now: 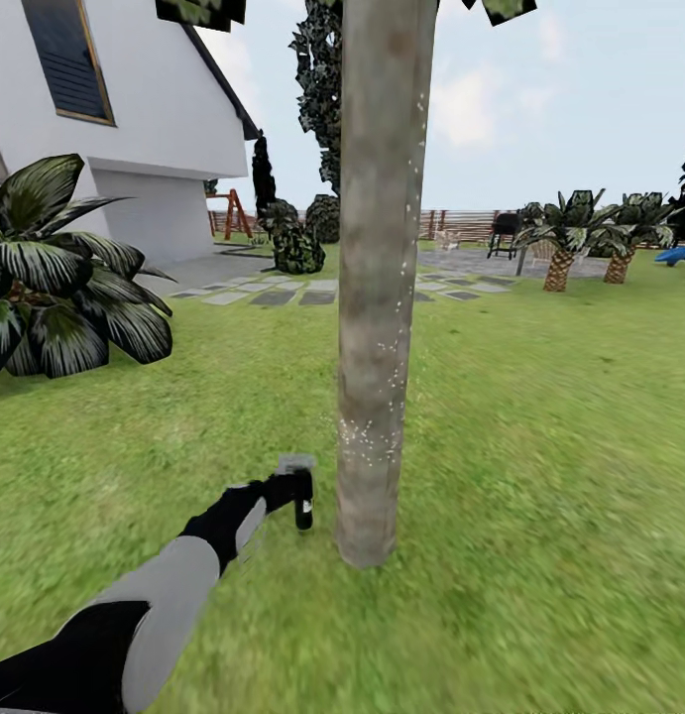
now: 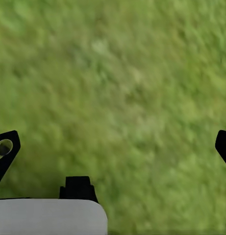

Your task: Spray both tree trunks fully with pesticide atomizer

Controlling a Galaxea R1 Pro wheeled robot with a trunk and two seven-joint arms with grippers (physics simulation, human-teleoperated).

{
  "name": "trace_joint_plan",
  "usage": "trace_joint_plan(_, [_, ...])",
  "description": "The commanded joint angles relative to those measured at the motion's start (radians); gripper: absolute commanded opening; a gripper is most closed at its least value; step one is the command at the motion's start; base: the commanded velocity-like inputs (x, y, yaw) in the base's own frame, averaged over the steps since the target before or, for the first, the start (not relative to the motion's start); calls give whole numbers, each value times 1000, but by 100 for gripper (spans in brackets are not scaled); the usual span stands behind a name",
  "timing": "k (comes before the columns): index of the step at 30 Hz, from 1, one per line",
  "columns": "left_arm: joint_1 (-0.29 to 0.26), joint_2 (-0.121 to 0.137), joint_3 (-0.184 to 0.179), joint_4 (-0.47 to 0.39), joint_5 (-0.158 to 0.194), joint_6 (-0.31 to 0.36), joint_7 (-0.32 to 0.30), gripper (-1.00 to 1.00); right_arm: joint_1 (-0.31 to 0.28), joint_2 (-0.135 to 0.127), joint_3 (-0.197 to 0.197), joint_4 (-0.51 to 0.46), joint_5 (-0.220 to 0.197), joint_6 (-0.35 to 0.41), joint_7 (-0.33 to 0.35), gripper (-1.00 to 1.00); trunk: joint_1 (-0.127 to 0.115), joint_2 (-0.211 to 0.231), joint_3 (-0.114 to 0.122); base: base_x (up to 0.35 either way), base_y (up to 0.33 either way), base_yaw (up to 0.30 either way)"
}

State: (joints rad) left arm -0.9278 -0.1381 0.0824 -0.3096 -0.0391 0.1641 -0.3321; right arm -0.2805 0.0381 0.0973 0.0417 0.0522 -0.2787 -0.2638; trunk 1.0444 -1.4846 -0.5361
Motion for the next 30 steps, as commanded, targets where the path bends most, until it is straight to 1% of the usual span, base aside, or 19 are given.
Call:
trace_joint_plan(1, [0, -1, 11, -111, 10, 124, -6, -100, -2, 0, 7, 4, 5, -4, -8, 100, 0, -1, -1, 0, 0, 0])
trace_joint_plan(2, [0, -1, 12, -192, 16, 208, -6, -100, -2, 0, 7, 4, 5, -4, -8, 100, 0, -1, -1, 0, 0, 0])
trace_joint_plan(3, [-1, -1, 12, -300, 22, 305, -6, -100, -2, 0, 7, 4, 6, -4, -8, 100, 0, -1, -1, 0, 0, 0])
trace_joint_plan(4, [-1, -1, 11, -360, 25, 362, -6, -100, -2, 0, 7, 4, 6, -4, -8, 100, 0, -1, -1, 0, 0, 0])
trace_joint_plan(5, [-2, -1, 11, -431, 30, 456, -5, -100, -2, 0, 7, 4, 6, -4, -8, 100, 0, -1, -1, 0, 0, 0])
trace_joint_plan(6, [-4, -1, 11, -464, 33, 514, -4, -100, -2, 0, 7, 4, 6, -4, -8, 100, 0, -1, -1, 0, 0, 0])
trace_joint_plan(7, [-8, -1, 11, -477, 34, 539, -4, -100, -2, 0, 7, 4, 6, -4, -8, 100, 0, -1, -1, 0, 0, 0])
trace_joint_plan(9, [-42, -1, 11, -512, 37, 598, -2, -100, -2, 0, 7, 3, 6, -4, -8, 100, 0, -1, -1, 0, 0, 0])
trace_joint_plan(13, [-190, 0, 11, -538, 38, 740, -1, -100, -2, 0, 7, 3, 7, -4, -8, 100, 0, -1, -1, 0, 0, 0])
trace_joint_plan(14, [-263, -1, 11, -540, 38, 785, -1, -100, -2, 0, 7, 3, 7, -4, -7, 100, 0, -1, -1, 0, 0, 0])
trace_joint_plan(16, [-349, -2, 11, -540, 38, 807, -3, -100, -2, 0, 7, 3, 8, -4, -8, 100, 0, -1, -1, 0, 0, 0])
trace_joint_plan(18, [-391, -3, 11, -537, 39, 813, -4, -100, -2, -1, 7, 3, 8, -4, -8, 100, 0, -1, -1, 0, 0, 0])
trace_joint_plan(20, [-487, -4, 11, -519, 39, 820, -6, -100, -2, -1, 7, 3, 8, -4, -8, 100, 0, -1, -1, 0, 0, 0])
trace_joint_plan(21, [-511, -4, 11, -502, 40, 821, -7, -100, -2, -1, 7, 3, 8, -4, -8, 100, 0, -1, -1, 0, 0, 0])
trace_joint_plan(22, [-537, -4, 11, -480, 48, 821, -7, -100, -2, -1, 7, 3, 8, -4, -8, 100, 0, -1, -1, 0, 0, 0])
trace_joint_plan(23, [-577, -4, 11, -451, 71, 822, -7, -100, -2, -1, 7, 3, 8, -4, -8, 100, 0, -1, -1, 0, 0, 0])
trace_joint_plan(24, [-656, -5, 11, -399, 110, 822, -7, -100, -2, -1, 7, 3, 8, -4, -8, 100, 0, -1, -1, 0, 0, 0])
trace_joint_plan(25, [-725, -5, 11, -357, 120, 822, -7, -100, -2, -1, 7, 3, 8, -4, -8, 100, 0, -1, -1, 0, 0, 0])
trace_joint_plan(30, [-858, -5, 11, -330, 127, 822, -7, -100, -2, -1, 8, 3, 8, -3, -8, 100, 0, -1, -1, 0, 0, 0])
